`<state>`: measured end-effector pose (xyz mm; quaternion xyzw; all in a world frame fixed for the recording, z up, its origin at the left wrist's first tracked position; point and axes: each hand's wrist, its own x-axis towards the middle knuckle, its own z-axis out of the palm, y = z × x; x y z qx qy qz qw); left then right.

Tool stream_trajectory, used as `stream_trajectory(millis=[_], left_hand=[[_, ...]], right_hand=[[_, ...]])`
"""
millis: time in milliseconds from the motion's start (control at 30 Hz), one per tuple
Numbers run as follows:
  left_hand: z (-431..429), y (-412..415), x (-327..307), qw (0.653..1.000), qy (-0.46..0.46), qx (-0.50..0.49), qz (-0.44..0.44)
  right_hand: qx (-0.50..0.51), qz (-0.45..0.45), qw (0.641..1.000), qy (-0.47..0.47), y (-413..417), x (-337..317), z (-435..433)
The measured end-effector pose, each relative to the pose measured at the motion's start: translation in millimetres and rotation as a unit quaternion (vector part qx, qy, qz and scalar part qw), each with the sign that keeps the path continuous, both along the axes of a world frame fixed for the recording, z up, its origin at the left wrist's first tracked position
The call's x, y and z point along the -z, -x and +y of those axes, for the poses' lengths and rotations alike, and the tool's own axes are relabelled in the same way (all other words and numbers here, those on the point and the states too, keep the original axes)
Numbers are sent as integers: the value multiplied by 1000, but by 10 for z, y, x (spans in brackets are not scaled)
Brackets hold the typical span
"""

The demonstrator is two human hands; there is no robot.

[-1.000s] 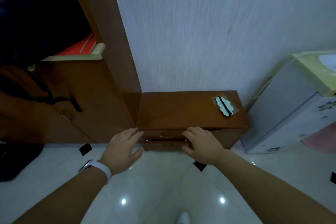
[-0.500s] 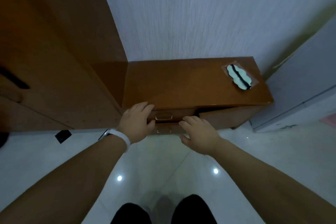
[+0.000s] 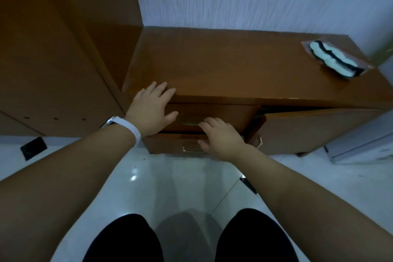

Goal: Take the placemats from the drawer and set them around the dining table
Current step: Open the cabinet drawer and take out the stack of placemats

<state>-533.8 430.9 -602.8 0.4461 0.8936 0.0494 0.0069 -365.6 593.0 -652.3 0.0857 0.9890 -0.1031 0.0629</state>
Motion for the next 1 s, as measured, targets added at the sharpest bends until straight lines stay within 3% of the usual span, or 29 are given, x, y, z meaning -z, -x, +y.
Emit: stream_trajectory(millis=[400,1000], left_hand=[[-66,-32,231,997,-23,14,67],[-111,87,36,997,-13,25,-73]], right_hand=[[-10,-16,1000,17,317,402,32],[20,12,1000,18,8,455,-320]])
